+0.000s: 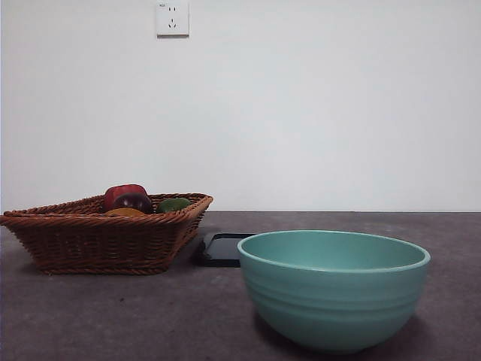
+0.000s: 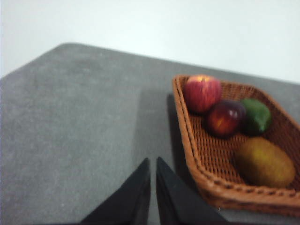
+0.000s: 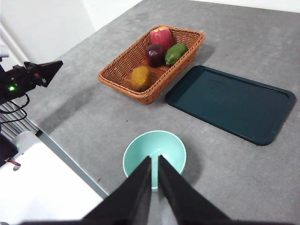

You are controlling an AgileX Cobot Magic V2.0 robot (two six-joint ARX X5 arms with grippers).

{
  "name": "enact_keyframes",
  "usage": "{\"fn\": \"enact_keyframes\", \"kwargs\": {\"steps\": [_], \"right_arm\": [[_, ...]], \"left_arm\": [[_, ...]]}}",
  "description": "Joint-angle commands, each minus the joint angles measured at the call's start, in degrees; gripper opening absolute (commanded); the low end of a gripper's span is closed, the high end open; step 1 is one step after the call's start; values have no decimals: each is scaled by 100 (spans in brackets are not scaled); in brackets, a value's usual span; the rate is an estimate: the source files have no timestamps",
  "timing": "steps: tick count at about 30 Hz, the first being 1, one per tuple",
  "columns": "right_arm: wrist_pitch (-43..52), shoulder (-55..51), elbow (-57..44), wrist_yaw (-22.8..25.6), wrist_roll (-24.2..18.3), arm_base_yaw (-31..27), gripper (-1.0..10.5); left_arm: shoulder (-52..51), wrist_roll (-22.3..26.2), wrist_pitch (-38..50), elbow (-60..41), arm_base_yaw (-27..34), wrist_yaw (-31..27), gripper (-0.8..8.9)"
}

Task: Pick up the wifruite, put it on the bowl, pick up the plate, put it on desk

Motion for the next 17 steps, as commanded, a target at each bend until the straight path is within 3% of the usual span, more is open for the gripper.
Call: {"fn": "enact_keyframes", "kwargs": {"steps": [1,17], "right_arm": [[57,7,76,0,55,33,17],[57,7,76,0,55,33,17]], "left_arm": [[-4,317,-46,-120,11,2,19],[-4,317,-133,-118,11,4,19]]}}
